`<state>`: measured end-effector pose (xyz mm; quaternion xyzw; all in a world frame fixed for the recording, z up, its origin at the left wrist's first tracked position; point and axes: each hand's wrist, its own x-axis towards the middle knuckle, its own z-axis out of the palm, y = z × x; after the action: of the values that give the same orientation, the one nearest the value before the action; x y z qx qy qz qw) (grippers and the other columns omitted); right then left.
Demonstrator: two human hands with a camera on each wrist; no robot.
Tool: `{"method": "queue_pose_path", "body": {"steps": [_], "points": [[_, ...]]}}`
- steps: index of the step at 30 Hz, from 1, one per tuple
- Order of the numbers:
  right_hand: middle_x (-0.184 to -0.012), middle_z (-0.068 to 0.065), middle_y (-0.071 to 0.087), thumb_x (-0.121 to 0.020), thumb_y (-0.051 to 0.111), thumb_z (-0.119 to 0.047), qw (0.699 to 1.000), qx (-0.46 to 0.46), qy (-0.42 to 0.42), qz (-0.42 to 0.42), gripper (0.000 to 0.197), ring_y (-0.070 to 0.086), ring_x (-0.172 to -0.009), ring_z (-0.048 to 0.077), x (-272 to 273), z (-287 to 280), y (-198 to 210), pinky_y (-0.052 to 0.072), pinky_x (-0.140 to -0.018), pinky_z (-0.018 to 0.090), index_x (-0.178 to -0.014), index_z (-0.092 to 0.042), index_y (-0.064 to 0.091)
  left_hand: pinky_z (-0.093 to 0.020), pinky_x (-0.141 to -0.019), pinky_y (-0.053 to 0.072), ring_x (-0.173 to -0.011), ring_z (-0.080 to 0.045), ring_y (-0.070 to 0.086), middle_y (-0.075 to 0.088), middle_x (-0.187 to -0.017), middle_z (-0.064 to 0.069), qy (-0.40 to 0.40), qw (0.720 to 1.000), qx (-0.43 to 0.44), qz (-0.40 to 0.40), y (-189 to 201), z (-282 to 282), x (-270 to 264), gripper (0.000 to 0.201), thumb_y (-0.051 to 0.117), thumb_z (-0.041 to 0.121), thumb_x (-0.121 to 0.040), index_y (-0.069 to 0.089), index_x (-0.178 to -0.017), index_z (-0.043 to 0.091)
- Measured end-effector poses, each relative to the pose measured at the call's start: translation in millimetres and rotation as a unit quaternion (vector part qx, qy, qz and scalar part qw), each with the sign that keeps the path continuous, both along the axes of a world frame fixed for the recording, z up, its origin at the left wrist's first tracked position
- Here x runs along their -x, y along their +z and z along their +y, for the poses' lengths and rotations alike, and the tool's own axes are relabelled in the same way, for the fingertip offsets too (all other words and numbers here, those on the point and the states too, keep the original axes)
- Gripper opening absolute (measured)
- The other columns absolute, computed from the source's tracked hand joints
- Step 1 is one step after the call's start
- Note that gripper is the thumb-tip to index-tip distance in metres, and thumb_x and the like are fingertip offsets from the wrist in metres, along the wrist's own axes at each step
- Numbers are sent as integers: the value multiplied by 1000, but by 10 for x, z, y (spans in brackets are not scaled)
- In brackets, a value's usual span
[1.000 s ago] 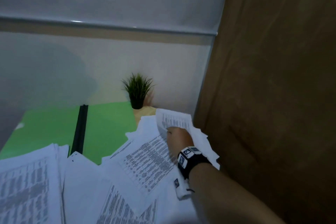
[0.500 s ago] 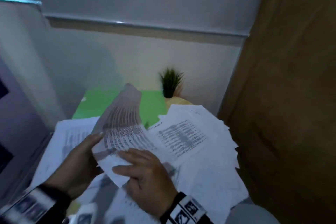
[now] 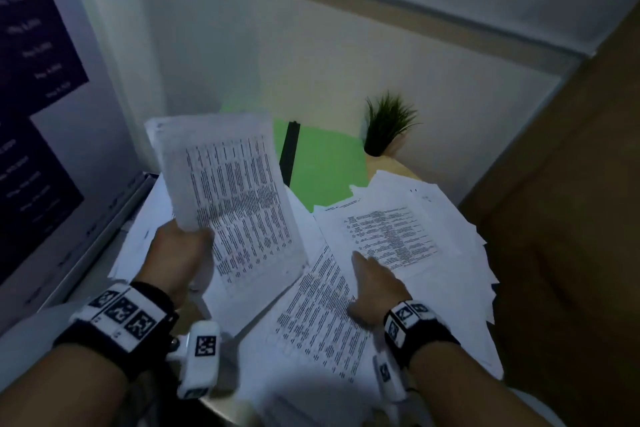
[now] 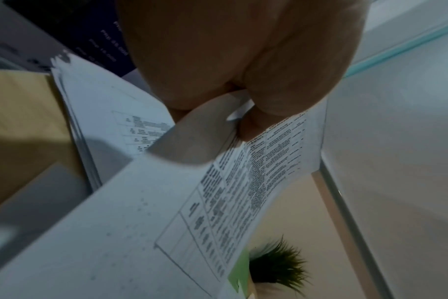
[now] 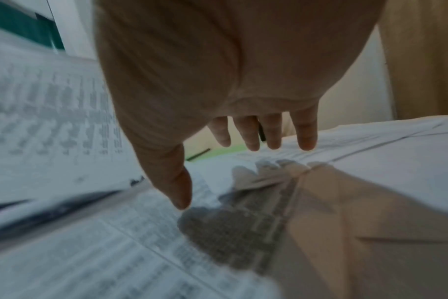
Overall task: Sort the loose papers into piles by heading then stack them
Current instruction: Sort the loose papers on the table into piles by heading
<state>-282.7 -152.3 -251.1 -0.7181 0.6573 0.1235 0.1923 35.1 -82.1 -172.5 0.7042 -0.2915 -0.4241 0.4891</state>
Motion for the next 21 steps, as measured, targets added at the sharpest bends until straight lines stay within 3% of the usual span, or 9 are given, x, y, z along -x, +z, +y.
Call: {"method": "queue_pose_path", "body": {"steps": [3,6,7,9,12,15,17,19,21], "points": [[-147,3,53,-81,68,-29,998,55,-26,-13,84,53,-132,28,17,18,-200,48,-106,43,-153,-34,25,-36,-62,29,-64,-20,34,35,-67,-8,-1,1000,13,4,-17,-74,-3,25,54,7,-91,38,-73,15],[-88,-3,69,-88,54,-19,985,167,-38,3,16,67,-81,24,98,52,-262,59,-75,36,-103,-24,59,-36,-63,30,-62,-20,35,35,-65,-6,-9,1000,20,-1,-67,-121,29,26,54,9,-92,38,-73,17],[-76,-4,68,-91,53,-21,980,185,-68,-5,10,65,-69,22,142,48,-249,60,-67,36,-90,-19,63,-36,-63,30,-60,-20,35,34,-64,-5,-11,1000,19,-2,-65,-120,43,26,54,9,-91,37,-73,17],[-63,0,64,-98,54,-23,962,200,-170,-80,29,62,-59,22,203,22,-144,58,-58,35,-73,-13,64,-36,-63,30,-58,-19,34,33,-62,-2,-15,1000,24,1,-92,-127,60,27,53,10,-91,37,-71,18],[-64,6,62,-98,64,-16,874,257,-291,-293,32,58,-64,26,178,67,272,45,-55,25,-68,-6,59,-33,-62,33,-57,-20,40,41,-58,-1,-23,999,26,-12,-69,-91,131,29,54,14,-95,45,-68,17],[-73,9,70,-95,66,-7,792,265,-283,-472,15,68,-71,25,-54,328,815,56,-62,35,-81,-3,65,-32,-63,45,-65,-23,60,66,-61,4,-80,995,52,-26,67,38,309,29,53,22,-104,64,-77,17],[-80,8,72,-96,61,0,738,194,-270,-587,8,71,-72,15,-313,572,1079,58,-60,28,-90,-2,67,-35,-73,52,-80,-26,70,77,-82,0,-151,984,87,-49,136,141,505,26,54,29,-104,72,-90,17],[-91,13,76,-95,62,-1,709,158,-244,-642,9,73,-83,18,-528,714,1176,59,-70,28,-100,0,69,-23,-78,53,-92,-9,72,77,-97,8,-232,960,130,-87,162,247,715,20,54,29,-103,74,-101,25],[-101,15,77,-95,63,-3,676,142,-246,-680,14,73,-97,31,-675,766,1158,59,-86,43,-105,-3,72,-13,-82,52,-102,8,67,72,-112,27,-303,935,159,-89,141,338,888,25,57,26,-101,66,-122,37]]}}
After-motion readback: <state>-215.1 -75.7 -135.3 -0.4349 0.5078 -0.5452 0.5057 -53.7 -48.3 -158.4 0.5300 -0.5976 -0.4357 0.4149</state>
